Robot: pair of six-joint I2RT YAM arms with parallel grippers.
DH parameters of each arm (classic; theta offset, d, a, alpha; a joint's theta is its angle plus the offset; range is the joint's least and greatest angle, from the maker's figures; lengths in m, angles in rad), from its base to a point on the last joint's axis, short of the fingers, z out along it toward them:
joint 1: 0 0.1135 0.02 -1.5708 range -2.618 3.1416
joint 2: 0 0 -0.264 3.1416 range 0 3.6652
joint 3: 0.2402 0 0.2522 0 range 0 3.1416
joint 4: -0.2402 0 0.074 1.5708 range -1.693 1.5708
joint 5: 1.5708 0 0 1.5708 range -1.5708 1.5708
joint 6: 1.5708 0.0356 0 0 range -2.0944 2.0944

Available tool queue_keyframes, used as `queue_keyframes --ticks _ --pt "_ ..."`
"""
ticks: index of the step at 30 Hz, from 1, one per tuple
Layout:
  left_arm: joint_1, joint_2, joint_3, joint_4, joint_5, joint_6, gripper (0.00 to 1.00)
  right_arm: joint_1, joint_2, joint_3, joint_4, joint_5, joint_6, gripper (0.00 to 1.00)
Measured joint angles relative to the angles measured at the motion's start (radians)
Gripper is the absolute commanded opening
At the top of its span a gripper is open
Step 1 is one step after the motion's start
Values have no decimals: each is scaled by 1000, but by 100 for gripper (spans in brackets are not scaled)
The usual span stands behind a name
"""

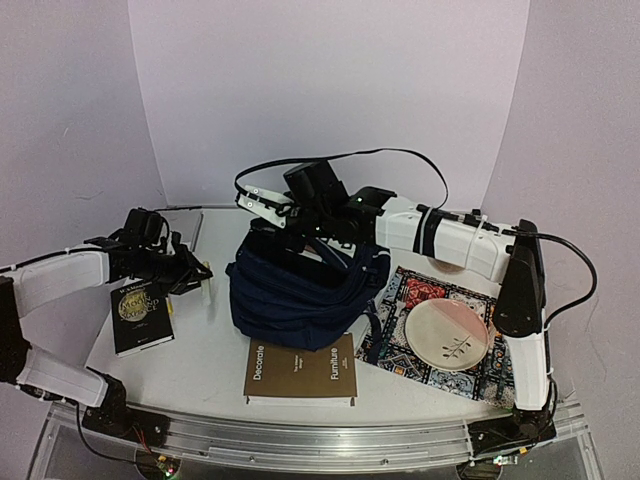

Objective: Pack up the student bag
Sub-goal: Place the pen in the upper front pocket of the bag.

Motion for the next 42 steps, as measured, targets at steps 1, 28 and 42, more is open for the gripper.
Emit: queue_keyframes --ticks 1,28,42 --pt "-15 -22 0 6 15 -14 4 0 0 0 0 0 0 0" --pt "-307 116 122 356 6 -364 4 2 0 0 0 0 2 0" --pt "-332 220 188 439 -187 -484 29 2 0 0 6 6 4 0"
